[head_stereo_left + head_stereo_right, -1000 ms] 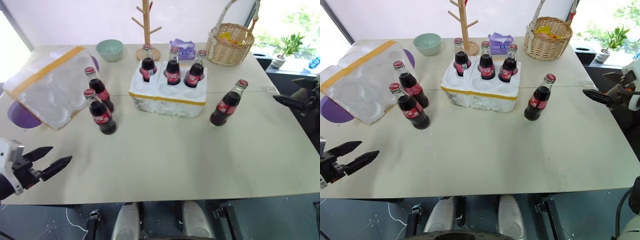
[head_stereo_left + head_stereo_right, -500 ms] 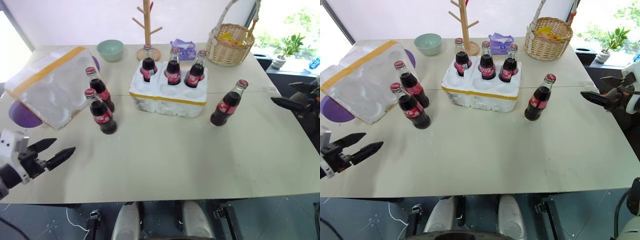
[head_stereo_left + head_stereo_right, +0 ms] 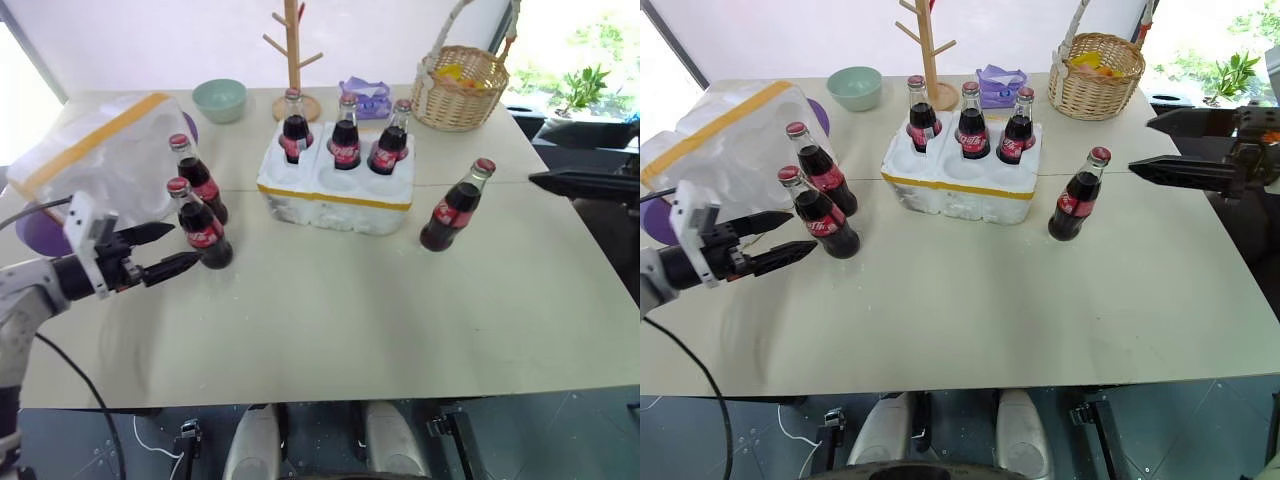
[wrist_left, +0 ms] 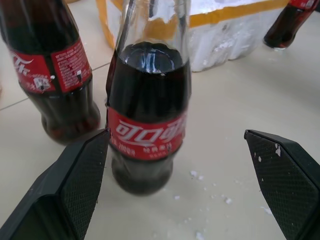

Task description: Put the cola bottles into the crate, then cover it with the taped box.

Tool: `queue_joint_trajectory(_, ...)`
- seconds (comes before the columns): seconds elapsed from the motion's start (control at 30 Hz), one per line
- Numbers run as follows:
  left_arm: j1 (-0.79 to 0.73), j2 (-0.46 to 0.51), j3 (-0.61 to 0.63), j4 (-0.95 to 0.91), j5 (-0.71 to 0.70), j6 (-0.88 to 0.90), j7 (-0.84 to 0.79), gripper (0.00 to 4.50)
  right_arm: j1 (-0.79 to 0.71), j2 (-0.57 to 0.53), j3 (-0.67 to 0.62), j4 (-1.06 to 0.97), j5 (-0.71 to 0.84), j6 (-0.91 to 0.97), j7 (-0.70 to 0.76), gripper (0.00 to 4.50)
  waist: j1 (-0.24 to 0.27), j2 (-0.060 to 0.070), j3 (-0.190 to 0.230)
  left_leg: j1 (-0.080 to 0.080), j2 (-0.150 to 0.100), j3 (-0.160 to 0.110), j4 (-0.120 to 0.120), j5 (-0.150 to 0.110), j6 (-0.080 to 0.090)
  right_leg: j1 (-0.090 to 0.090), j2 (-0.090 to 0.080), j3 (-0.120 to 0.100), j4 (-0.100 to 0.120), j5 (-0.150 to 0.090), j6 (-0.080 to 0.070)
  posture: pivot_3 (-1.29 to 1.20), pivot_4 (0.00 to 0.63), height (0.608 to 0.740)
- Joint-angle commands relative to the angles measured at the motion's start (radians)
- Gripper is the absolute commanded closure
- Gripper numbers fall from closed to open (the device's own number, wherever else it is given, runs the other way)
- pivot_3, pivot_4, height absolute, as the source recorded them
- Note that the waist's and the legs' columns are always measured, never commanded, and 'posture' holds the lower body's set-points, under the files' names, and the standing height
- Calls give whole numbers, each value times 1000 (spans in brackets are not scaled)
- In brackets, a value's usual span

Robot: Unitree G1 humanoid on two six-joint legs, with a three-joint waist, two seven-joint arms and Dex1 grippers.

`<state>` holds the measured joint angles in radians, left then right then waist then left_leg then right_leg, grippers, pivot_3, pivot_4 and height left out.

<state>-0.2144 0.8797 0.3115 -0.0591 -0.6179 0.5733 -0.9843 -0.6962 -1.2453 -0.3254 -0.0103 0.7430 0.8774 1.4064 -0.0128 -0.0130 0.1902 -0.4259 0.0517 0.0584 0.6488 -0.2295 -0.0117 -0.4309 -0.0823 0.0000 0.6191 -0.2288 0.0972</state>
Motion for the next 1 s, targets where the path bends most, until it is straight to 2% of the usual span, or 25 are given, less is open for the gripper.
queue_joint_trajectory(0.03,-63,-22,-42,71,50,-67,-14,24,-10,-35,-82,-140,121,81,-17,0,1,-1,0,0,0,0,0,0,0,0,0,0,0,0,0,0,150,740)
queue_joint_trajectory(0.23,-163,-92,-114,163,100,-118,-18,24,29,-31,-145,-262,223,146,-72,0,3,-1,0,0,0,0,2,0,0,1,0,0,0,0,0,0,150,740)
queue_joint_trajectory(0.4,-205,-130,-132,215,123,-150,-29,24,32,-15,-144,-297,277,161,-135,0,1,-1,0,0,0,0,2,0,0,1,0,0,0,0,0,0,150,740)
queue_joint_trajectory(0.5,-202,-129,-124,207,113,-146,-48,830,32,-9,-140,-303,311,175,-169,0,-1,-1,0,0,0,0,2,0,0,1,0,0,0,0,0,0,150,740)
queue_joint_trajectory(0.57,-192,-104,-118,181,102,-120,-71,1687,37,-5,-139,-305,333,187,-189,0,1,-1,0,0,0,0,2,0,0,1,0,0,0,0,0,0,150,740)
queue_joint_trajectory(0.73,-186,16,-102,73,27,-6,-203,1687,51,12,-124,-318,317,146,-237,0,-1,-3,0,-1,0,0,1,0,0,0,0,0,0,0,0,0,150,740)
queue_joint_trajectory(0.83,-284,68,-110,38,-54,110,-275,1687,50,22,-105,-312,317,130,-254,0,5,-3,1,-2,0,0,2,0,0,-1,0,0,0,0,0,0,150,740)
queue_joint_trajectory(0.9,-383,70,-124,21,-122,201,-307,1687,56,29,-98,-313,314,117,-266,0,14,-5,2,-3,0,-2,3,0,0,0,0,-1,1,0,0,0,150,740)
queue_joint_trajectory(1.0,-545,6,-157,29,-175,290,-289,1687,59,44,-90,-316,314,105,-295,0,24,-5,2,-5,-1,-2,6,0,0,1,0,-1,0,0,0,0,150,740)
